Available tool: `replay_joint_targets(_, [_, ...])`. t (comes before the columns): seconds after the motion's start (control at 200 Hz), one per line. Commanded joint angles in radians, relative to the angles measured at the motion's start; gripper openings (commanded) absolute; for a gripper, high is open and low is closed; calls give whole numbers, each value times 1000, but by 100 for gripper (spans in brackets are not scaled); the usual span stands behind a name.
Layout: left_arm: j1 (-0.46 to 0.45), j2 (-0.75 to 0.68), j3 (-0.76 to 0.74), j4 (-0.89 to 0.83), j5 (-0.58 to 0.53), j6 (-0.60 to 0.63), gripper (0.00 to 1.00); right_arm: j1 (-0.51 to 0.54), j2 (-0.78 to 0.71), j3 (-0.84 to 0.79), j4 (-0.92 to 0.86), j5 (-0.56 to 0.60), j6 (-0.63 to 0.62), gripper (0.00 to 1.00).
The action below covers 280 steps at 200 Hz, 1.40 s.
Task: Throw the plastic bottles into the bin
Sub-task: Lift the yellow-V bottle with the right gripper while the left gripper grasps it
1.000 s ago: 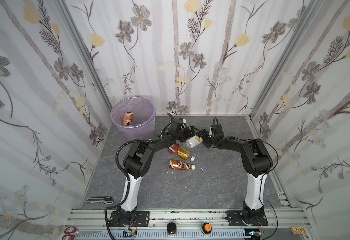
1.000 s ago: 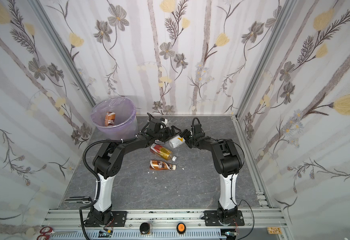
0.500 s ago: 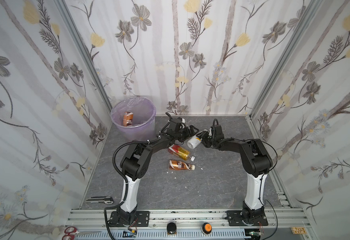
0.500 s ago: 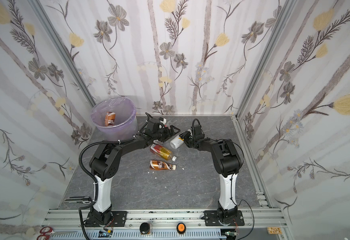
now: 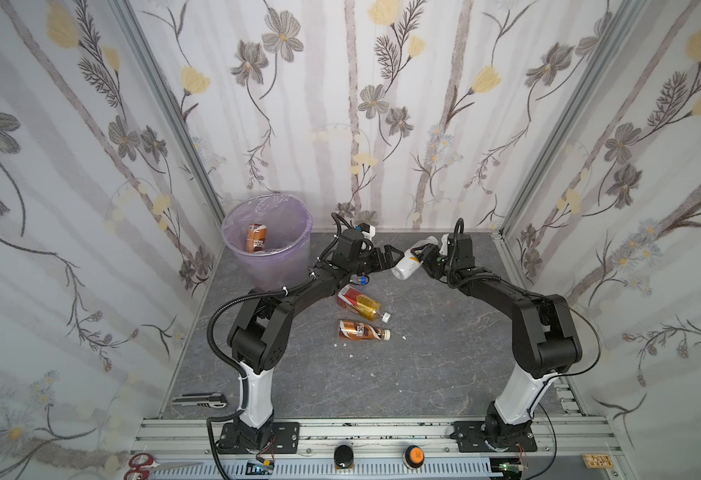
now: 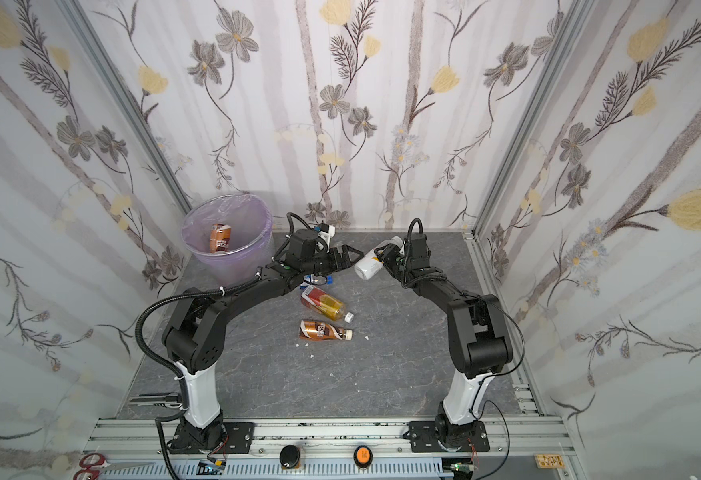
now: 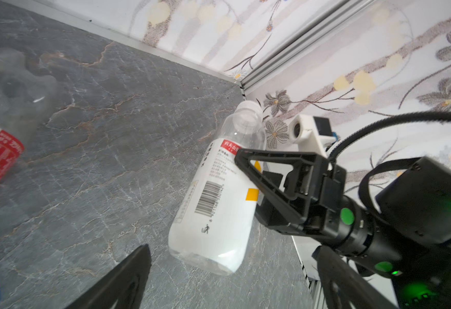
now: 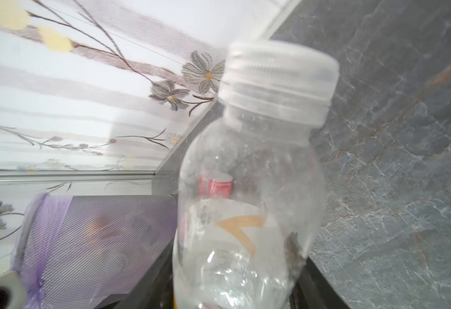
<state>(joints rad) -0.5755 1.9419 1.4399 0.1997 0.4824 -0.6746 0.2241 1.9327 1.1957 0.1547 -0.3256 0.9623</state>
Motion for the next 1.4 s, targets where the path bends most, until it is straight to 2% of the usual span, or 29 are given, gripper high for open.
replay_joint_targets(0.0, [-15,-14,33,-61,5,129,100,5,-58,43,-91,68,-116,56])
replay_joint_targets(0.185, [-54,-6,132,-203,-50,280,100,20,-131,92,-158,121,-220,56])
replay_joint_targets(0.535, [-65,-1,179,-233,-76,368,100,73,-188,143,-226,118,-314,56])
replay_joint_targets(0.804, [-87,9,201,-233,-62,383,100,96,-188,158,-216,93,-299,56])
replay_joint_targets(0.989, [-90,3,201,-234,-65,385,83,104,-187,166,-213,83,-289,57])
replay_joint_targets(1.099, [-93,6,202,-232,-60,382,65,105,-187,172,-213,79,-285,57])
replay_joint_targets(1.329, [-95,-11,198,-233,-90,383,52,103,-193,175,-216,82,-284,64])
replay_joint_targets(1.394, [-95,-18,195,-233,-101,388,51,103,-194,181,-218,74,-284,70])
